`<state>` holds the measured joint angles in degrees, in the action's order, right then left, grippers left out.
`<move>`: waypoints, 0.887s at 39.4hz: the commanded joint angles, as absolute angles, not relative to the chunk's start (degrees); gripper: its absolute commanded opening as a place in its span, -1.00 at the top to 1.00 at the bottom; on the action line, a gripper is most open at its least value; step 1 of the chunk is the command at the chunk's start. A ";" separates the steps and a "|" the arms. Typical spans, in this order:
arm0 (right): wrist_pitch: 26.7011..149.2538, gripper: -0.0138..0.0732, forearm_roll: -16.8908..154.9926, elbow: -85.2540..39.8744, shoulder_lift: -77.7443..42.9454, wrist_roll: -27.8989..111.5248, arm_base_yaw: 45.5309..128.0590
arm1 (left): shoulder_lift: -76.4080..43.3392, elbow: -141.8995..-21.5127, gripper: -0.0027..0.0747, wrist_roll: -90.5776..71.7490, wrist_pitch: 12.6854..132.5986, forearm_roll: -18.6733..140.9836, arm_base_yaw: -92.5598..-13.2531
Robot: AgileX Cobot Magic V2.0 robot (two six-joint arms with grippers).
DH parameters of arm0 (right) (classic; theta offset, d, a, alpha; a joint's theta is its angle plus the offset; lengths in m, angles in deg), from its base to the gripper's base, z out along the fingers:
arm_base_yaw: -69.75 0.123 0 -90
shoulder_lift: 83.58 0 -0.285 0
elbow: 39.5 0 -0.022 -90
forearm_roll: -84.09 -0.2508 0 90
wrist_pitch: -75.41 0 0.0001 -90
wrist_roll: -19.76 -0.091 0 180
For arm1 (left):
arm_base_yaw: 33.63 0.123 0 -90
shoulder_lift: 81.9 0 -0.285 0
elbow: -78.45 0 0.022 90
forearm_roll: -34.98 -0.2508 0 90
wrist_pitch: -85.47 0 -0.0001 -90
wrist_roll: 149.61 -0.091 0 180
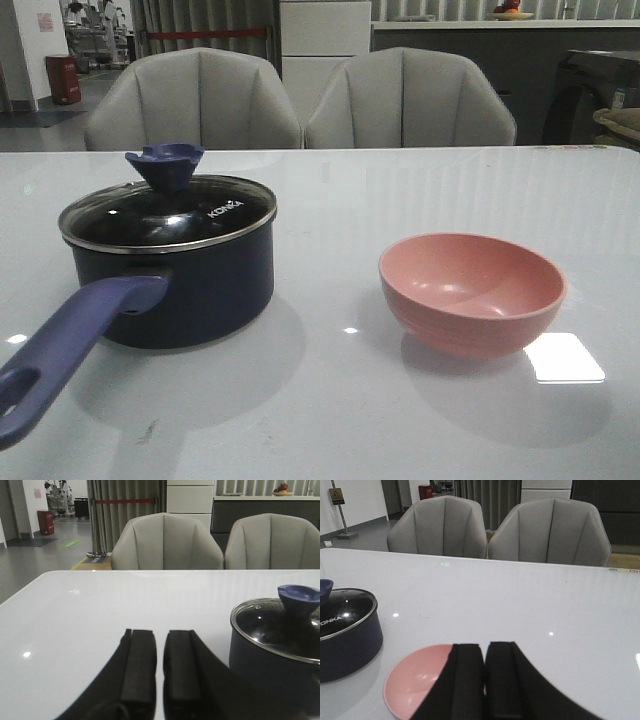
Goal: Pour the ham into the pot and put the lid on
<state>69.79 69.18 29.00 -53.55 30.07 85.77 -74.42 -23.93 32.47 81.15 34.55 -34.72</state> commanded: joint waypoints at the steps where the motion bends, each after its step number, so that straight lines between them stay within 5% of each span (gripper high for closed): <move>1: 65.45 0.33 69.45 27.52 -53.42 30.26 85.78 | -75.64 -22.20 0.56 33.12 86.19 34.98 -34.63; 14: 64.63 0.33 73.65 29.64 -54.82 31.47 84.82 | -75.64 -22.20 0.56 33.12 86.19 34.98 -34.63; 35: 70.66 0.33 83.53 39.79 -77.10 21.89 71.09 | -75.64 -22.20 0.56 33.12 86.19 34.98 -34.63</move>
<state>73.14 81.39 39.16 -76.17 23.79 72.37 -74.42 -23.93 32.50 81.26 34.55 -34.72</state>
